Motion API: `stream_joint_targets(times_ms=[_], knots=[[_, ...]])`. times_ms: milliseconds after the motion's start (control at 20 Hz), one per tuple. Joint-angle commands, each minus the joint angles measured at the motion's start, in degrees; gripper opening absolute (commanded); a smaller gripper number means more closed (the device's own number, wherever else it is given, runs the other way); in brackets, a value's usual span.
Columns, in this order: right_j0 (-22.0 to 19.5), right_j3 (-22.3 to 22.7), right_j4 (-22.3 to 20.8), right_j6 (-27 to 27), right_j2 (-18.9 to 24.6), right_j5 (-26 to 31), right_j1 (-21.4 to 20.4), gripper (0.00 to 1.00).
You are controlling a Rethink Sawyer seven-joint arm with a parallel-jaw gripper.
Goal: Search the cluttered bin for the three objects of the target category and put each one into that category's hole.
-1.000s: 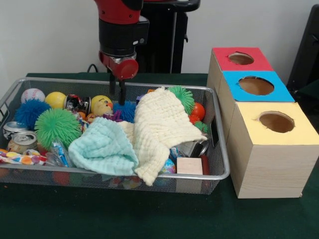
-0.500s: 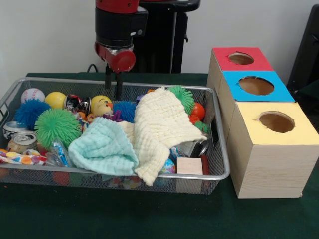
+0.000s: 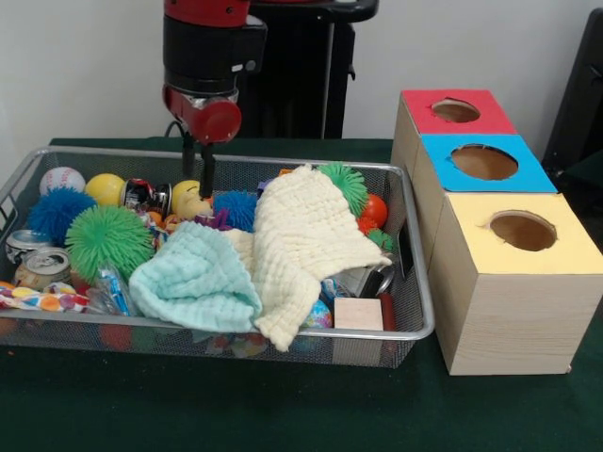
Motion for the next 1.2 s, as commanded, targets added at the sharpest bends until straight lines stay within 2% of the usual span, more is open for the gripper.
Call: stream_joint_targets(times_ms=[50,300,400,550,650,750,900,1000,1200], knots=[[-2.18,-6.29,-4.28,-6.42,3.73,-1.58,6.99,1.00],[-2.81,-5.69,-4.34,-6.20,4.12,-2.15,7.56,1.00],[-4.11,-4.12,-3.38,-6.71,5.64,-0.80,6.79,1.00],[-6.18,0.34,-1.74,-7.42,7.77,1.75,3.65,1.00],[-6.25,3.04,-0.48,-6.69,7.79,3.91,0.36,1.00],[-5.60,3.77,0.47,-6.11,6.90,6.89,-2.12,1.00],[-4.54,2.80,1.36,-4.58,5.07,9.94,-3.35,1.00],[-4.20,1.55,1.79,-2.66,3.97,9.96,-2.33,1.00],[-3.21,-1.85,4.87,5.70,0.47,6.49,1.41,1.00]])
